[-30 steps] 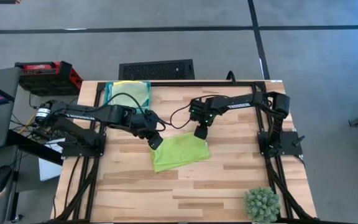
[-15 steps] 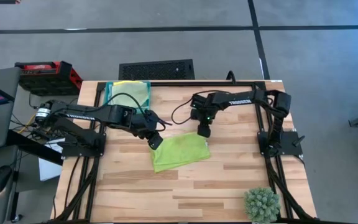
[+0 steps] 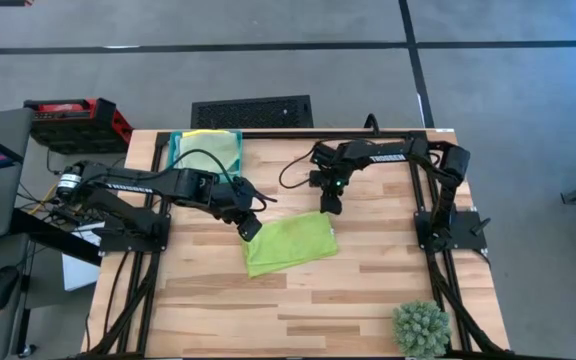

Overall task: Fold microfiber towels
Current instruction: Fold the light green microfiber microfiber towel

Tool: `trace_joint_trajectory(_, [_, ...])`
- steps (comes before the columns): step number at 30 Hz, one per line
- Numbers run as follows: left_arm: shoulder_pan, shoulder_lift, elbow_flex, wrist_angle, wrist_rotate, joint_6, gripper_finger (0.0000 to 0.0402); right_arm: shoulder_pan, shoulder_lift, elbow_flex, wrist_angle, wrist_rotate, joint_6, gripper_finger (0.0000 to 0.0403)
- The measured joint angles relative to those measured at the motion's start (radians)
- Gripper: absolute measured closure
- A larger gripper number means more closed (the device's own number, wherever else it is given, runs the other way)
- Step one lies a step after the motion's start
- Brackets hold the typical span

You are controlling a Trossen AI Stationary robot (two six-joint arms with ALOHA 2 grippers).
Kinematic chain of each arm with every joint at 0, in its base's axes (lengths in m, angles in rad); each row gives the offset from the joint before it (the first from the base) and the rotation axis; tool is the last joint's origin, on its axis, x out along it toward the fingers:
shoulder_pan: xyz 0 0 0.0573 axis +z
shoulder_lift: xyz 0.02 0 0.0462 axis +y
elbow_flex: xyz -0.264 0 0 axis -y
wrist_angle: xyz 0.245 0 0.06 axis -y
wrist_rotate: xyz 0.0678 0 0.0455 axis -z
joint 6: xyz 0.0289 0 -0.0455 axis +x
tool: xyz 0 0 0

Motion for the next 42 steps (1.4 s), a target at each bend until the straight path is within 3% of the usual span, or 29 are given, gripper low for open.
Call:
trace_joint_trajectory(5, [0.000,0.000,0.000,-0.001,0.000,0.006,0.0226,0.033,0.002,0.000,0.014,0.006,-0.012,0.0182])
trace_joint_trajectory(15, [0.000,0.000,0.000,-0.003,0.001,0.035,0.0226,0.092,0.055,0.003,0.049,0.144,-0.001,0.0182])
trace_joint_trajectory(21, [0.000,0.000,0.000,-0.005,0.002,0.035,0.0226,0.116,0.052,0.003,0.042,0.172,0.024,0.0189])
trace_joint_trajectory(25, [0.000,0.000,0.000,-0.007,0.004,0.036,0.0226,0.128,0.054,0.003,0.036,0.198,0.061,0.0241])
trace_joint_trajectory(31, [-0.024,0.005,0.000,-0.031,-0.002,0.036,0.0226,0.133,0.055,0.002,0.026,0.200,0.127,0.0381])
trace_joint_trajectory(42, [-0.163,0.221,-0.001,-0.049,-0.107,0.179,0.0226,0.134,0.061,0.061,-0.051,0.176,0.150,0.0395])
